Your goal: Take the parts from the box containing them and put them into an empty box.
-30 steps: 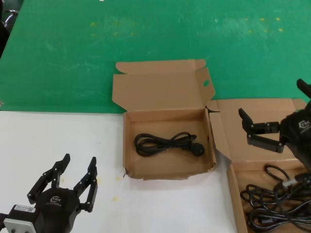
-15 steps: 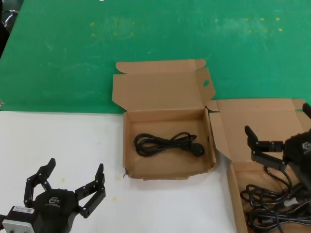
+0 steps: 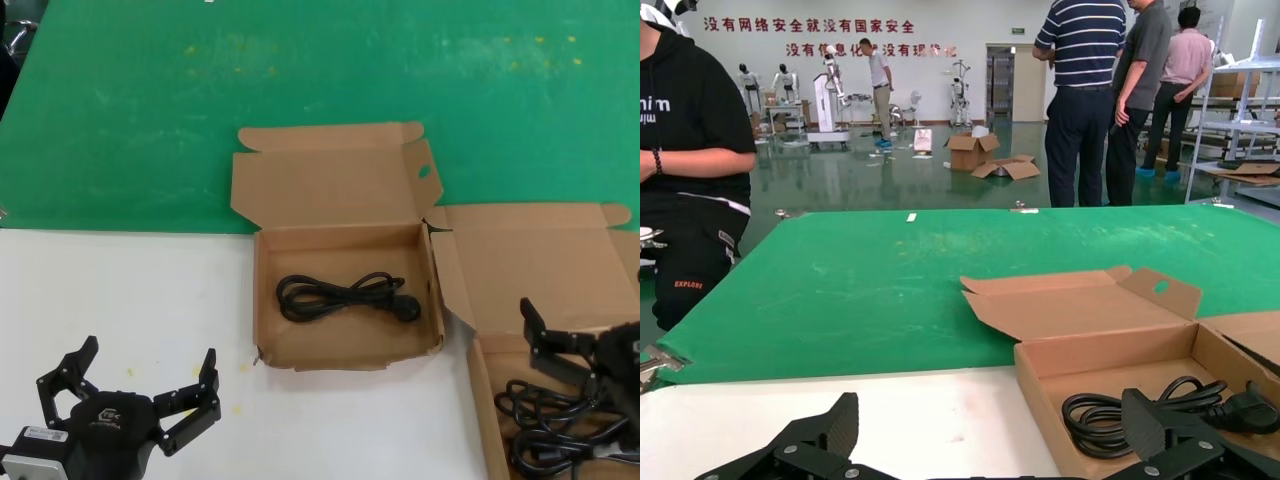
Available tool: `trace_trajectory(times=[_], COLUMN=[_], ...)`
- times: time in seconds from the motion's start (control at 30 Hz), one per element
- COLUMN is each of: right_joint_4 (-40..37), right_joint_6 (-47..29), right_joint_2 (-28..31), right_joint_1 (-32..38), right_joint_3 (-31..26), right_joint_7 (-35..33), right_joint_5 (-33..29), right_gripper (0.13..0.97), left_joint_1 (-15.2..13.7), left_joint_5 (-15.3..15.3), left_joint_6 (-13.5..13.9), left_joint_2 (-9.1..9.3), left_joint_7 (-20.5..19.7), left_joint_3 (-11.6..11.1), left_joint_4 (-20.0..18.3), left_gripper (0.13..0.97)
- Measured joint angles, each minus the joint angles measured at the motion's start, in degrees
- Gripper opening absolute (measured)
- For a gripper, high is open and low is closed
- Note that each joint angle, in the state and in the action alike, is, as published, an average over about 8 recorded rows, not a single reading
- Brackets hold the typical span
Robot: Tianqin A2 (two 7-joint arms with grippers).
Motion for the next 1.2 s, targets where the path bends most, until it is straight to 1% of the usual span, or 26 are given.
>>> trace_trajectory(times=[0.2,0.5,0.93,1.2], right_joint_4=[-0.54,-1.35,-2.49,-2.67], right_joint_6=[1.7,4.24,7.78,8.35], right_joint_2=[-0.69,-1.73,-3.18,-3.41], right_joint_1=[-2.13,-5.35,-9.81,-10.51], right_joint_3=[0.21,0.53,0.97,1.04], right_joint_7=[-1.45,-3.63,-6.67,-7.15], right_joint_5=[1.94,4.86,8.92,9.57], right_gripper=[0.966,0.966,0.966,0.966], left_joint_1=[0.13,0.32,0.58,0.62], left_joint_5=[-0.13,-0.32,-0.59,-0.63], left_joint_6=[-0.09,-0.23,-0.42,-0.45], left_joint_2=[0.01,0.02,0.04,0.04], left_joint_7=[0.09,0.23,0.41,0.45], left_joint_3=[-0.07,-0.16,-0.3,-0.33], left_joint_4=[-0.03,-0.06,-0.12,-0.12], left_gripper=[0.926,0.966,0.966,0.966])
